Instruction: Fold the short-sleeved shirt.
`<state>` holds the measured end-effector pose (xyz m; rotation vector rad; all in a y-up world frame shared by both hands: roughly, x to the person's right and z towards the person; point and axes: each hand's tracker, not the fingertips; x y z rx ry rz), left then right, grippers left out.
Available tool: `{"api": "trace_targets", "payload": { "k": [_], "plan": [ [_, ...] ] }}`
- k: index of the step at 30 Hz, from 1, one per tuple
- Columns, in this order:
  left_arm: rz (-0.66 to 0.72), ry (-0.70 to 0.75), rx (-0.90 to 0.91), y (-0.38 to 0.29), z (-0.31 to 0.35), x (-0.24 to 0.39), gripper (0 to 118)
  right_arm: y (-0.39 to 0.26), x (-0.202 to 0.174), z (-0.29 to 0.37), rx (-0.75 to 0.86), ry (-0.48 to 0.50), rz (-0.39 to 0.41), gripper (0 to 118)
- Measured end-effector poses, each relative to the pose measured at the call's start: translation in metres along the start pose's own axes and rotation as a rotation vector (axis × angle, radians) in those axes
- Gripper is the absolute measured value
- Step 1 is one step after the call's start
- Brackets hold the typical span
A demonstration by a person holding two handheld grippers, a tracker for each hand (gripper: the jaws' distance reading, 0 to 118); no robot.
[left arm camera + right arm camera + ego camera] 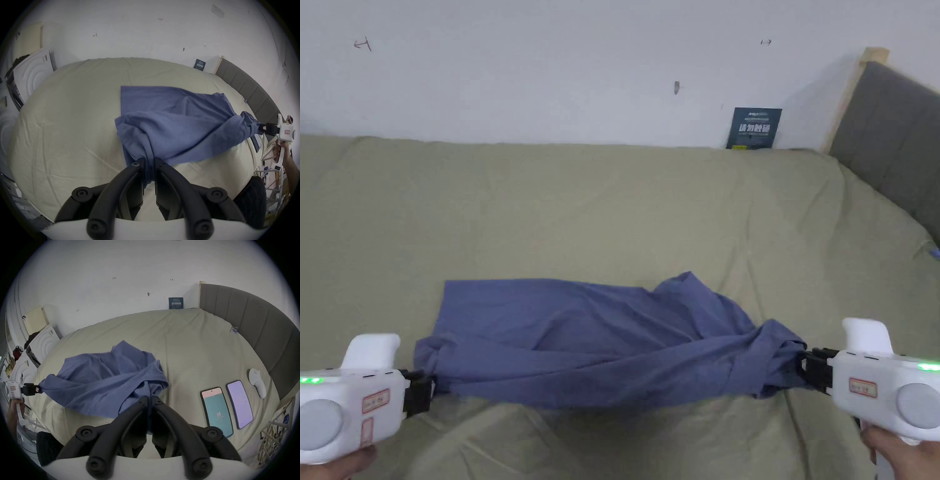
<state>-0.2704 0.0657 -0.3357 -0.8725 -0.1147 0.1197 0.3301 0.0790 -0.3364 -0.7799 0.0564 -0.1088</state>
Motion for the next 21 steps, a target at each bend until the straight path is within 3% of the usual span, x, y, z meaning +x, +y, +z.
{"api": "trace_targets", "payload": {
  "k": [7, 13, 14, 16, 17, 21],
  "plan": [
    [-0.003, 0.019, -0.029, -0.051, 0.053, -0.004, 12, -0.045, 0.0, 0.048, -0.051, 0.002, -0.013, 5],
    [0.018, 0.12, -0.064, -0.108, 0.02, -0.013, 13, -0.086, 0.001, 0.03, -0.099, -0.032, -0.071, 7],
    [0.038, 0.151, -0.025, -0.115, 0.014, -0.015, 37, -0.093, 0.002, 0.026, -0.103, -0.033, -0.094, 38],
    [0.062, 0.2, -0.044, -0.122, 0.012, -0.016, 111, -0.101, 0.003, 0.026, -0.115, 0.011, -0.164, 113],
    [0.058, 0.193, -0.017, -0.123, 0.026, -0.013, 118, -0.103, 0.001, 0.032, -0.11, 0.02, -0.161, 117],
    [0.021, 0.175, 0.232, -0.134, 0.099, 0.008, 117, -0.093, -0.028, 0.093, 0.125, -0.065, -0.014, 116]
  ]
}}
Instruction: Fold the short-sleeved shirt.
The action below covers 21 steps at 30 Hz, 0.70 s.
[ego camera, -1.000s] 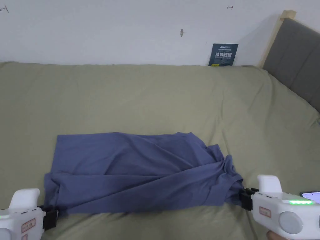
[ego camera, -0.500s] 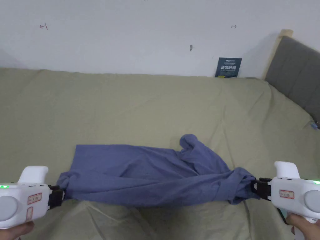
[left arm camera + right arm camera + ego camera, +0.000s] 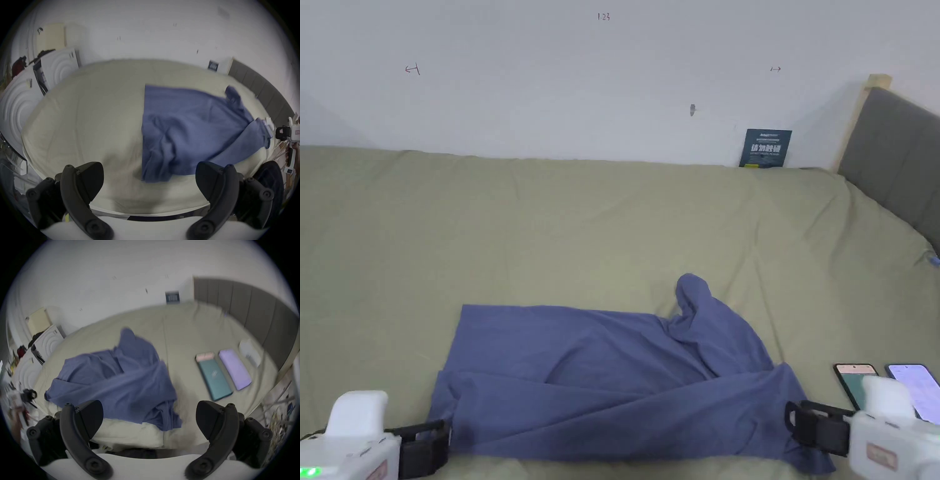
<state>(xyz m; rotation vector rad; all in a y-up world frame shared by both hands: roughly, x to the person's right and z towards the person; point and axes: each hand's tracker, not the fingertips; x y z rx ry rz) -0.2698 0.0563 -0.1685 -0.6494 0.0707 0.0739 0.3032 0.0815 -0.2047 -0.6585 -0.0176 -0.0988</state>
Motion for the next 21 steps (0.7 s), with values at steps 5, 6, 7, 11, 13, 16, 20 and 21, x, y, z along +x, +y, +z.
{"api": "trace_targets", "payload": {
  "k": [5, 6, 7, 11, 13, 16, 20, 21],
  "plan": [
    [-0.049, 0.07, 0.299, -0.009, 0.073, 0.031, 118, -0.018, -0.041, 0.089, 0.3, 0.062, -0.057, 116],
    [-0.069, 0.136, 0.342, -0.011, 0.087, 0.04, 118, -0.03, -0.042, 0.093, 0.324, 0.089, -0.023, 116],
    [-0.083, 0.156, 0.403, -0.012, 0.1, 0.047, 118, -0.036, -0.047, 0.104, 0.361, 0.102, -0.001, 115],
    [-0.111, 0.06, 0.5, -0.013, 0.127, 0.058, 96, -0.046, -0.071, 0.137, 0.546, 0.098, 0.074, 8],
    [-0.137, 0.089, 0.52, -0.013, 0.127, 0.063, 9, -0.045, -0.081, 0.137, 0.588, -0.019, 0.13, 0],
    [-0.131, 0.093, 0.483, -0.002, 0.115, 0.061, 1, -0.032, -0.076, 0.118, 0.533, 0.071, 0.088, 0],
    [-0.116, 0.069, 0.345, 0.019, 0.07, 0.054, 1, -0.027, -0.069, 0.108, 0.508, 0.042, 0.057, 0],
    [-0.129, 0.062, 0.295, 0.03, 0.05, 0.053, 1, -0.027, -0.069, 0.105, 0.493, 0.045, 0.056, 0]
  ]
}}
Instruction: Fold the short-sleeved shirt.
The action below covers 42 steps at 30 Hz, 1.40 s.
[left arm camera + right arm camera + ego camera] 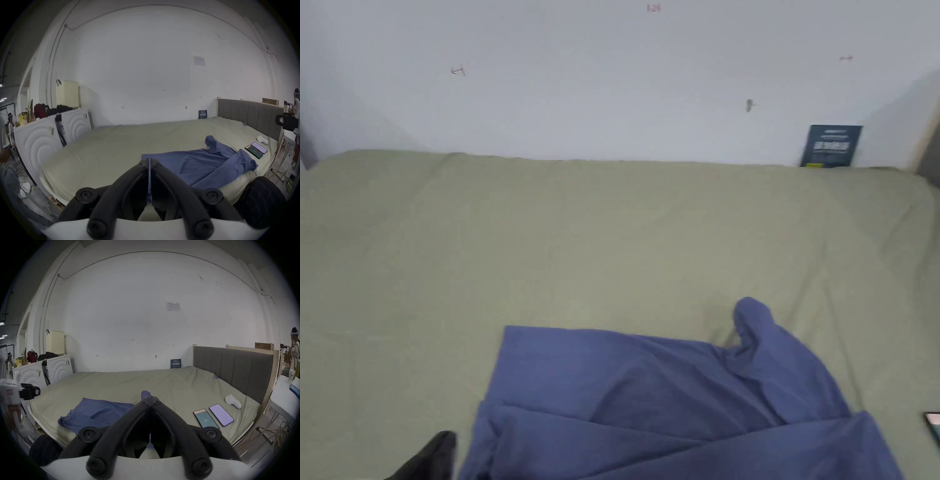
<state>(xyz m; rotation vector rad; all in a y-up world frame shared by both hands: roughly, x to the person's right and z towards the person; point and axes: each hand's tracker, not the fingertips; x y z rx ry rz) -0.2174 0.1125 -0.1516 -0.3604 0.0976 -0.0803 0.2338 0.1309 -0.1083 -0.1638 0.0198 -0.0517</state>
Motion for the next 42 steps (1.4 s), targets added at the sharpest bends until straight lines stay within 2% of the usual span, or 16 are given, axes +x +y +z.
{"api": "trace_targets", "payload": {
  "k": [9, 12, 13, 14, 15, 16, 18, 24, 27, 28, 29, 30, 31, 32, 38, 42],
  "plan": [
    [0.07, -0.102, -0.466, 0.023, -0.258, -0.027, 1, -0.023, -0.001, -0.036, -0.131, 0.006, 0.051, 0],
    [0.046, -0.076, -0.532, 0.022, -0.324, -0.026, 3, -0.032, 0.004, -0.054, -0.176, -0.001, 0.025, 0],
    [0.012, -0.088, -0.538, 0.022, -0.341, -0.025, 19, -0.035, 0.005, -0.061, -0.195, -0.006, 0.011, 0],
    [-0.026, -0.085, -0.564, 0.023, -0.356, -0.022, 72, -0.039, 0.007, -0.068, -0.213, -0.012, -0.012, 0],
    [-0.044, -0.097, -0.586, 0.022, -0.369, -0.019, 111, -0.041, 0.009, -0.074, -0.229, -0.023, -0.03, 0],
    [-0.063, -0.134, -0.605, 0.012, -0.384, -0.025, 118, -0.043, 0.011, -0.079, -0.24, -0.031, -0.046, 0],
    [-0.096, -0.153, -0.544, 0.006, -0.401, -0.025, 117, -0.047, 0.013, -0.09, -0.253, -0.031, -0.069, 0],
    [-0.124, -0.096, -0.613, -0.008, -0.419, -0.013, 116, -0.052, 0.014, -0.106, -0.292, -0.015, -0.13, 0],
    [-0.098, -0.12, -0.606, -0.003, -0.409, -0.011, 112, -0.052, 0.012, -0.104, -0.3, -0.015, -0.136, 0],
    [-0.075, -0.157, -0.598, 0.003, -0.4, -0.011, 102, -0.052, 0.012, -0.101, -0.3, -0.011, -0.138, 0],
    [-0.041, -0.209, -0.584, 0.007, -0.389, -0.007, 77, -0.051, 0.01, -0.1, -0.298, -0.011, -0.135, 0],
    [-0.071, -0.183, -0.561, 0.009, -0.38, -0.003, 58, -0.051, 0.009, -0.098, -0.296, -0.012, -0.131, 0],
    [-0.104, -0.223, -0.548, 0.011, -0.373, 0.001, 19, -0.05, 0.009, -0.098, -0.296, -0.007, -0.127, 0],
    [-0.101, -0.216, -0.555, 0.005, -0.372, 0.0, 4, -0.049, 0.009, -0.098, -0.294, 0.0, -0.127, 0],
    [-0.065, -0.259, -0.456, 0.016, -0.347, -0.014, 4, -0.035, 0.015, -0.117, -0.346, 0.053, -0.086, 1],
    [-0.01, -0.274, -0.386, 0.041, -0.295, 0.008, 4, -0.033, 0.031, -0.166, -0.441, 0.025, 0.014, 3]
  ]
}}
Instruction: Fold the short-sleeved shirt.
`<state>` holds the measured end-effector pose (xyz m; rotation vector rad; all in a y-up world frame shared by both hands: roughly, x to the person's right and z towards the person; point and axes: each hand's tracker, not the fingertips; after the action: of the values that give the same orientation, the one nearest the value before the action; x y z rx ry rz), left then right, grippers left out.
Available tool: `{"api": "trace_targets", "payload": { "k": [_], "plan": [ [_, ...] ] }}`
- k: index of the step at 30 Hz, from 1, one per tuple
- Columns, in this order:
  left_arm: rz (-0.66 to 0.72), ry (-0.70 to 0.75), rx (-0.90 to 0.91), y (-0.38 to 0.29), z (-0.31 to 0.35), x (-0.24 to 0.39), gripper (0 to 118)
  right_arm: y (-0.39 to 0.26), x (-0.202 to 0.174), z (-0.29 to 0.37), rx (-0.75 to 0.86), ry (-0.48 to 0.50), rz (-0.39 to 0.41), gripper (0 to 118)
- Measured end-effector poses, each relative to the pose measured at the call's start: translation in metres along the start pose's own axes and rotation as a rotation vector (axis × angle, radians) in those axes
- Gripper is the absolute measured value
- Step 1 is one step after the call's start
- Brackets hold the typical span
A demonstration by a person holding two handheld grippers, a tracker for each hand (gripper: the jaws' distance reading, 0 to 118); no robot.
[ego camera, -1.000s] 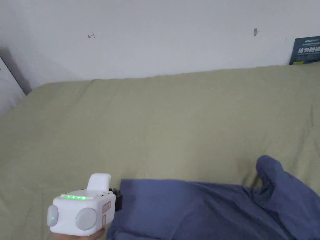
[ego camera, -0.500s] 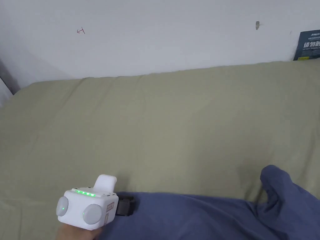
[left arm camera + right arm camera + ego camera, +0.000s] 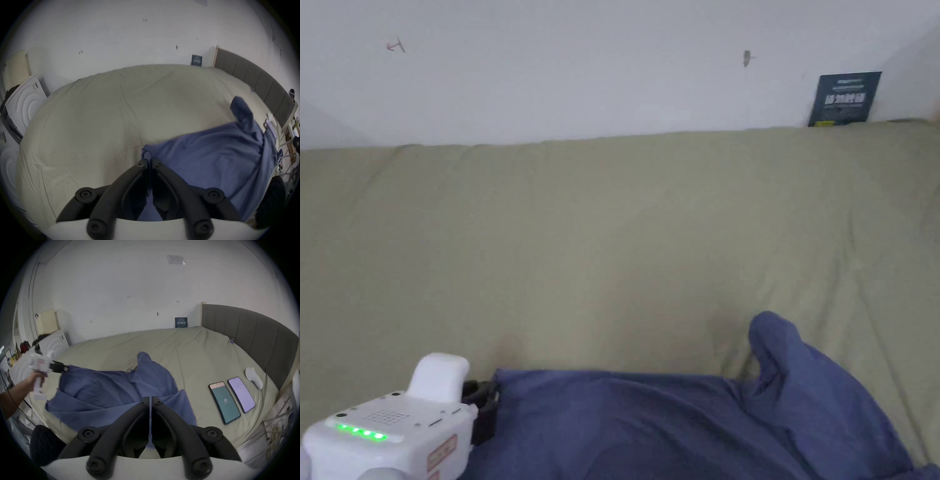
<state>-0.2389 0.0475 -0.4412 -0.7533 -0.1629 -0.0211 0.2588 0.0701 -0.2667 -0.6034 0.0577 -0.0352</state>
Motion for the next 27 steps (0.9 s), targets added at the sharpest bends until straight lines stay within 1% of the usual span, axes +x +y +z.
{"api": "trace_targets", "payload": {
  "k": [1, 2, 4, 5, 6, 7, 8, 9, 10, 12, 13, 15, 17, 18, 19, 20, 21, 22, 23, 24, 25, 26, 27],
  "plan": [
    [0.009, -0.016, -0.006, -0.002, 0.004, 0.003, 4, 0.01, 0.007, -0.02, -0.049, -0.008, 0.014, 3],
    [0.015, -0.021, -0.004, -0.004, 0.007, 0.002, 4, 0.02, 0.015, -0.04, -0.095, 0.003, 0.003, 4],
    [0.021, -0.014, 0.011, -0.008, 0.011, 0.005, 4, 0.038, 0.03, -0.082, -0.151, 0.04, -0.074, 9],
    [0.017, -0.016, 0.017, -0.009, 0.012, 0.006, 4, 0.044, 0.036, -0.1, -0.164, 0.024, -0.084, 16],
    [0.025, -0.018, 0.019, -0.013, 0.01, 0.002, 4, 0.052, 0.043, -0.121, -0.153, 0.004, -0.081, 31],
    [0.028, -0.021, 0.017, -0.014, 0.009, 0.002, 4, 0.055, 0.052, -0.141, -0.165, 0.024, -0.104, 62],
    [0.03, -0.021, 0.015, -0.015, 0.009, 0.003, 4, 0.059, 0.059, -0.16, -0.195, 0.078, -0.129, 107],
    [0.036, -0.019, 0.015, -0.017, 0.008, 0.004, 4, 0.064, 0.063, -0.182, -0.275, 0.082, -0.127, 118],
    [0.041, -0.021, 0.016, -0.018, 0.006, 0.0, 4, 0.068, 0.063, -0.201, -0.331, 0.046, -0.089, 118],
    [0.049, -0.02, 0.014, -0.019, 0.003, -0.002, 4, 0.068, 0.062, -0.228, -0.316, -0.008, 0.032, 118],
    [0.048, -0.016, 0.01, -0.019, 0.001, -0.004, 4, 0.068, 0.061, -0.241, -0.345, -0.018, 0.083, 118],
    [0.049, -0.01, 0.004, -0.018, -0.001, -0.006, 4, 0.058, 0.061, -0.269, -0.434, -0.043, 0.158, 118],
    [0.054, -0.007, -0.001, -0.019, -0.005, -0.009, 4, 0.049, 0.059, -0.282, -0.465, -0.058, 0.231, 118],
    [0.053, -0.001, -0.006, -0.021, -0.008, -0.012, 4, 0.045, 0.056, -0.284, -0.474, -0.066, 0.268, 116],
    [0.052, 0.003, -0.01, -0.022, -0.01, -0.014, 4, 0.05, 0.045, -0.274, -0.467, -0.057, 0.288, 111],
    [0.051, 0.007, -0.011, -0.022, -0.01, -0.014, 4, 0.054, 0.04, -0.262, -0.424, -0.01, 0.253, 97],
    [0.054, 0.004, -0.015, -0.022, -0.011, -0.015, 4, 0.055, 0.039, -0.255, -0.404, 0.031, 0.237, 76],
    [0.055, 0.001, -0.018, -0.021, -0.009, -0.015, 4, 0.055, 0.036, -0.25, -0.39, 0.069, 0.227, 40],
    [0.054, 0.002, -0.019, -0.021, -0.01, -0.015, 4, 0.055, 0.027, -0.242, -0.391, 0.046, 0.253, 1],
    [0.051, 0.003, -0.023, -0.021, -0.012, -0.015, 4, 0.054, 0.024, -0.239, -0.39, 0.05, 0.266, 1],
    [0.049, 0.003, -0.028, -0.02, -0.014, -0.015, 4, 0.055, 0.027, -0.24, -0.424, 0.109, 0.232, 1],
    [0.049, 0.003, -0.031, -0.019, -0.014, -0.013, 4, 0.055, 0.031, -0.242, -0.45, 0.158, 0.167, 1],
    [0.051, 0.002, -0.034, -0.018, -0.015, -0.013, 4, 0.059, 0.031, -0.241, -0.433, 0.131, 0.185, 1]
  ]
}}
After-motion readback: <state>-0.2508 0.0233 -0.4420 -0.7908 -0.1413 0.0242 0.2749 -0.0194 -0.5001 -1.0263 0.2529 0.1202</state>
